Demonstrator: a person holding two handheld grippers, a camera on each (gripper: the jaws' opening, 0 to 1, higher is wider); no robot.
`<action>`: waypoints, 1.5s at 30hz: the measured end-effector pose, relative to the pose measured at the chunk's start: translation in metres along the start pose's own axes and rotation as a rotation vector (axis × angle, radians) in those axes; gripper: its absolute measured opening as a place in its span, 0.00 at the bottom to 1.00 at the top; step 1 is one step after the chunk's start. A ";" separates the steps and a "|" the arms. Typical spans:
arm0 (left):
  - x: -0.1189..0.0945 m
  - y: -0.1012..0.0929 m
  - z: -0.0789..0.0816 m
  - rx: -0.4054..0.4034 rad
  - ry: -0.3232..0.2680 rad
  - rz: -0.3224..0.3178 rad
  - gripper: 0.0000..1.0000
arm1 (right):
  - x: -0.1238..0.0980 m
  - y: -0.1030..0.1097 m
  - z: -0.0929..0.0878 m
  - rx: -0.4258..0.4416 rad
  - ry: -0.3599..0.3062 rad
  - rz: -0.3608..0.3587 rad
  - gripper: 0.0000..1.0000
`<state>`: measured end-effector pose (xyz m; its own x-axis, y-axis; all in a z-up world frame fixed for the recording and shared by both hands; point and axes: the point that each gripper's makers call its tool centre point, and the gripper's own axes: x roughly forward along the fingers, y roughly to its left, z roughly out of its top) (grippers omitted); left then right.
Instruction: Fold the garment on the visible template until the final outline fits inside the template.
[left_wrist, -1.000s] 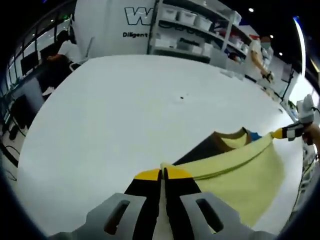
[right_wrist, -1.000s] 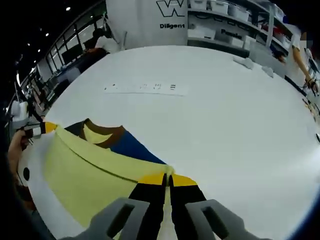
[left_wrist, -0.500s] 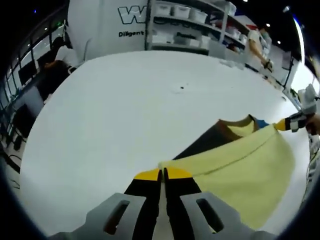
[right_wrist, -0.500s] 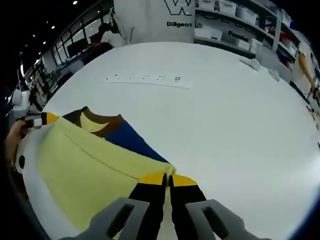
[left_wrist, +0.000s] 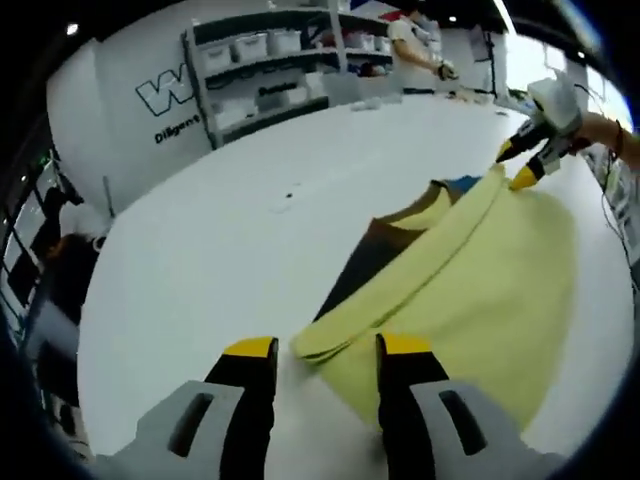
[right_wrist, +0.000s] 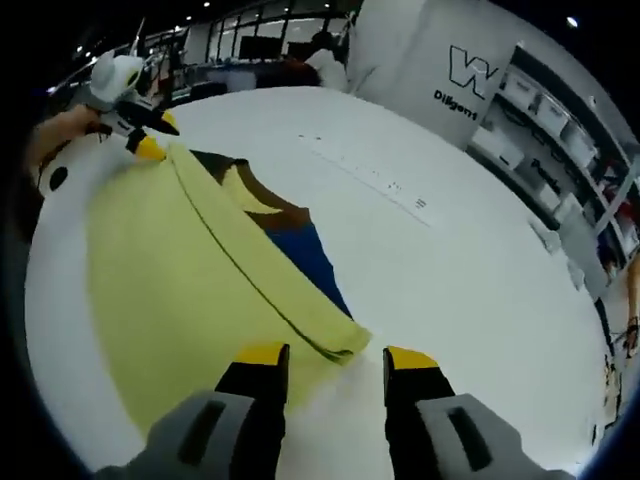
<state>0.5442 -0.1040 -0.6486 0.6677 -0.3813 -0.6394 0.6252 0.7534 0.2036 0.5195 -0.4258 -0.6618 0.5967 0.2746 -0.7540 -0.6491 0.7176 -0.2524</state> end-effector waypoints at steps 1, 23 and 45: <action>0.001 -0.001 0.001 0.051 -0.006 0.001 0.51 | 0.000 -0.002 0.002 -0.027 -0.015 -0.012 0.33; 0.005 0.013 -0.013 0.174 0.054 0.018 0.08 | 0.010 -0.015 0.000 -0.183 -0.048 -0.034 0.14; 0.029 0.044 -0.003 -0.152 -0.012 0.105 0.07 | 0.031 -0.043 0.005 0.302 -0.139 -0.050 0.00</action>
<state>0.5896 -0.0807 -0.6600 0.7315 -0.3018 -0.6114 0.4842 0.8613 0.1541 0.5682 -0.4446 -0.6717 0.6966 0.3041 -0.6498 -0.4606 0.8840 -0.0802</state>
